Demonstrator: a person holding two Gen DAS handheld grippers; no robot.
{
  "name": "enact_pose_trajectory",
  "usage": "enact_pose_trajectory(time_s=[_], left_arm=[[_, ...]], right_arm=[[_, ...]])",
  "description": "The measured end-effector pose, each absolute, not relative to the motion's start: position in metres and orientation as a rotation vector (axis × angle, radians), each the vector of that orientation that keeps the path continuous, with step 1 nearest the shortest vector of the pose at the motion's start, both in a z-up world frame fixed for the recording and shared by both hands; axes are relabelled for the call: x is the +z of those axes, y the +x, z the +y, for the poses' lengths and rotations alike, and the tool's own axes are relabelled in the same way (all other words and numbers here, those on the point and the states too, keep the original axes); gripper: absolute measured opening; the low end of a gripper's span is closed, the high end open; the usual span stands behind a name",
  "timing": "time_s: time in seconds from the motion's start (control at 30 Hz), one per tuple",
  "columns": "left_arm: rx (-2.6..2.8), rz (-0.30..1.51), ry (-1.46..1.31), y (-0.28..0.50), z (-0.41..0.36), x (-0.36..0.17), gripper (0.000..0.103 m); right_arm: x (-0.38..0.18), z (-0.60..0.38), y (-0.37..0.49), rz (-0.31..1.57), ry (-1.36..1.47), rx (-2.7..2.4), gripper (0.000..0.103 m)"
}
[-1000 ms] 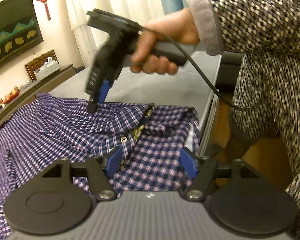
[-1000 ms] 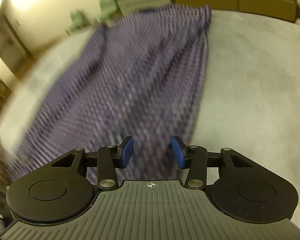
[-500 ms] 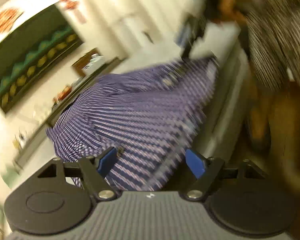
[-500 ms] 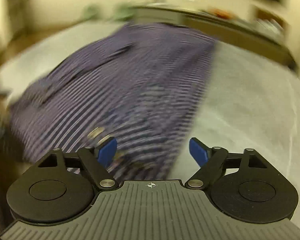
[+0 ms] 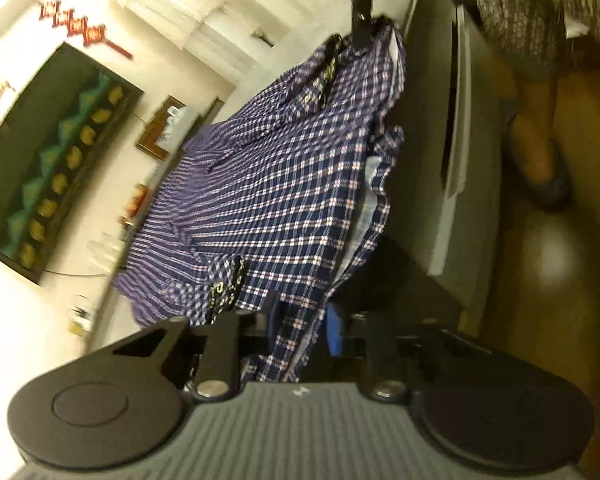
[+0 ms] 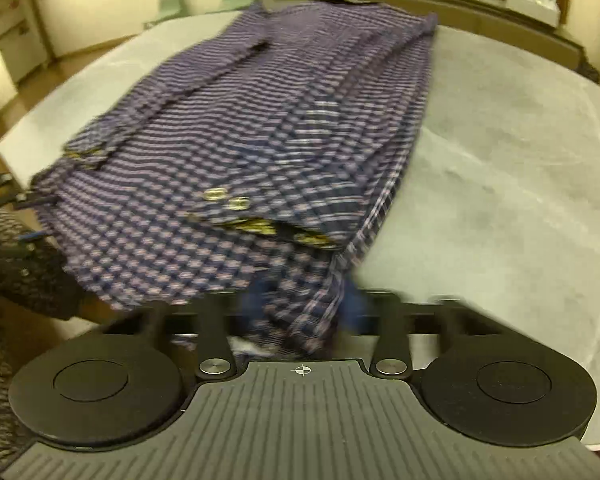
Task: Fold clothes
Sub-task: 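Lay the shirt flat on the table and open the left gripper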
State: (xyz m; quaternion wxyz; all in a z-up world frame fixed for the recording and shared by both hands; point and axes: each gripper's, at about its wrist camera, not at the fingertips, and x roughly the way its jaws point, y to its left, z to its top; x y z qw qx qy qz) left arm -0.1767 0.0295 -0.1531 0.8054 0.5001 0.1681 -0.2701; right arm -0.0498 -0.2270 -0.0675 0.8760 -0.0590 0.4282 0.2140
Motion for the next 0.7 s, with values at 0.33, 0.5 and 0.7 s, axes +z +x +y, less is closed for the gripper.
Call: enact_pose_trajectory(time_s=[0.33, 0.5, 0.7], left_arm=[[-0.663, 0.312, 0.83, -0.113, 0.067, -0.058, 0.002], [-0.551, 0.355, 0.636, 0.033, 0.064, -0.002, 0.002], [-0.201, 0.49, 0.462, 0.155, 0.067, 0.0, 0.033]], right_arm=[[-0.05, -0.247, -0.01, 0.874, 0.052, 0.558, 0.001], [-0.027, -0.262, 0.069, 0.827, 0.208, 0.541, 0.001], [-0.055, -0.321, 0.167, 0.76, 0.617, 0.314, 0.072]])
